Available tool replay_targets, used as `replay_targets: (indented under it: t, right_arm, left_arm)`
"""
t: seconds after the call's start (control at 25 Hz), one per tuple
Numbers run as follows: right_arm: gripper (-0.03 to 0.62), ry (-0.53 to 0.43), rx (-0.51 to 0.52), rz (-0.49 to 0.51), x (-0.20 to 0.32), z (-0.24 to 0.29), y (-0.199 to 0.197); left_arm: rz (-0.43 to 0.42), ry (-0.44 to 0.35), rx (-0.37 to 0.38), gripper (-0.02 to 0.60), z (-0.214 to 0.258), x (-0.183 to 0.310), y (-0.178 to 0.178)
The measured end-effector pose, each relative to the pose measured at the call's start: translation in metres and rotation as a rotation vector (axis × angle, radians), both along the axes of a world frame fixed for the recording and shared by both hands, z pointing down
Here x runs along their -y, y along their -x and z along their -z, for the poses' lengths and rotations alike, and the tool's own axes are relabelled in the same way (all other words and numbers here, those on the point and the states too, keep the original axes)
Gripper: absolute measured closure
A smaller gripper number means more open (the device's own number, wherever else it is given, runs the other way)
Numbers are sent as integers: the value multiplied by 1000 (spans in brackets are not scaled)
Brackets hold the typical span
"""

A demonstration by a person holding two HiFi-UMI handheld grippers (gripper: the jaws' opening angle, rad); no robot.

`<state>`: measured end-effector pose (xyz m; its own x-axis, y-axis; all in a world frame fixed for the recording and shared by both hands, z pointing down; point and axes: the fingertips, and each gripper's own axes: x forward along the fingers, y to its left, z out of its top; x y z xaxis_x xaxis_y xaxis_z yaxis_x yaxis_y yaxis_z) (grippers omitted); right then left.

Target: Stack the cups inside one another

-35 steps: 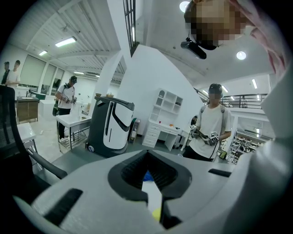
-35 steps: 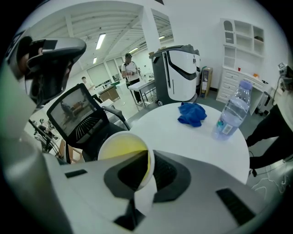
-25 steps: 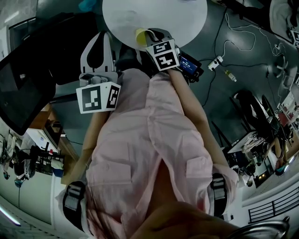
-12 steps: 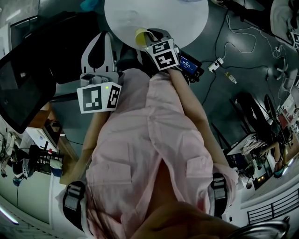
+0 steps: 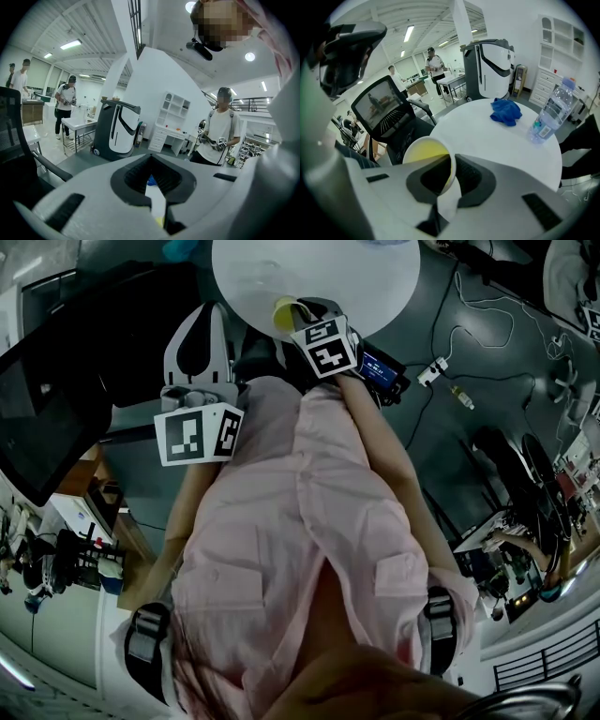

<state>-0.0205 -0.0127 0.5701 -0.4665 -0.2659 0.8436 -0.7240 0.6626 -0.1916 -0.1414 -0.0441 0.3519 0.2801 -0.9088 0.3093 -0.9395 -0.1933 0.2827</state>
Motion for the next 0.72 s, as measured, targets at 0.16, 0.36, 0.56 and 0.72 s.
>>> replay_targets:
  t: [0.16,0.36,0.56,0.72]
  right_arm:
    - [554,-13,-3,-6,2,0,-1]
    - [553,-6,-11,7,2,-3,1]
    - [551,-17,-12,0,2,0,1]
    - [509,-19,-10,-14,3,3,-1]
  left_arm:
    - [2,3,0,566,-1,-1,1]
    - [2,6,-5,566,-3,2,2]
    - [6,6,-8,566,-2,0,4]
    - [8,5,-9,566,-1,-1,5]
